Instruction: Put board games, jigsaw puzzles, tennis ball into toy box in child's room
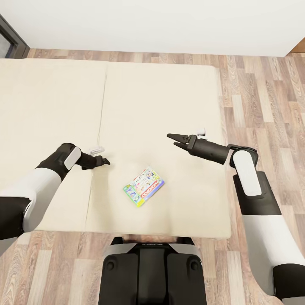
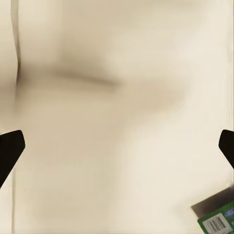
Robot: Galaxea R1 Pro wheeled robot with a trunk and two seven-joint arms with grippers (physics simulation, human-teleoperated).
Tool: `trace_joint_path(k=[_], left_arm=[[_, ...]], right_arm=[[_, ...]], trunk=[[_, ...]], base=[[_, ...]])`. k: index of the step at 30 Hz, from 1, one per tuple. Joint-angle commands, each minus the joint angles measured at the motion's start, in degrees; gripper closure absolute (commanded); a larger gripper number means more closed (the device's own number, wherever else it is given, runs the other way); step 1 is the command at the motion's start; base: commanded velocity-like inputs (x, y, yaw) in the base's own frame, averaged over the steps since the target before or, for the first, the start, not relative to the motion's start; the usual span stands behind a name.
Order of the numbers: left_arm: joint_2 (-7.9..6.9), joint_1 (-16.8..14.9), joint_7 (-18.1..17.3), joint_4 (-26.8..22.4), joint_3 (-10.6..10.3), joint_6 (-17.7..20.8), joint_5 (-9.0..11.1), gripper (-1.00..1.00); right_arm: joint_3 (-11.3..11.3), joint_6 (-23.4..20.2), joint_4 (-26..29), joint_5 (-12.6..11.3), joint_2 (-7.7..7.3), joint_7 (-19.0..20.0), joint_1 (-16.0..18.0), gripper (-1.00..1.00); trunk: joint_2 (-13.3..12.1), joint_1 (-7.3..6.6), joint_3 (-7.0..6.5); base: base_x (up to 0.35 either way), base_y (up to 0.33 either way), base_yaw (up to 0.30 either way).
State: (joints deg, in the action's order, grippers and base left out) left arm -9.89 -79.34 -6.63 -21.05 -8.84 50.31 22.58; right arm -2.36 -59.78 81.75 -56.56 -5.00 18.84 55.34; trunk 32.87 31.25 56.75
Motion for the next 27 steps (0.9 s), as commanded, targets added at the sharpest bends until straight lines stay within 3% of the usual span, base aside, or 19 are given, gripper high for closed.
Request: trace_joint_path(k=[1,27], left_arm=[[-0.05,0.0,-0.4,0.0,-0.3,0.1,-0.3,-1.00],[-0.04,0.0,-0.4,0.0,-0.3,0.1,-0.2,-1.00]], right_arm=[[0.0,-0.1,0.0,0.6,-0.04,0.6,0.0,-1.00],[0.0,-0.2,0.0,0.5,-0.01,-1.0,0.0,-1.00]], trunk=[[0.1,0.02,0.04],[0.1,0.02,-0.23]], base=[[0.000,-0.135,0.000],[0.000,-0.097,-0.030]])
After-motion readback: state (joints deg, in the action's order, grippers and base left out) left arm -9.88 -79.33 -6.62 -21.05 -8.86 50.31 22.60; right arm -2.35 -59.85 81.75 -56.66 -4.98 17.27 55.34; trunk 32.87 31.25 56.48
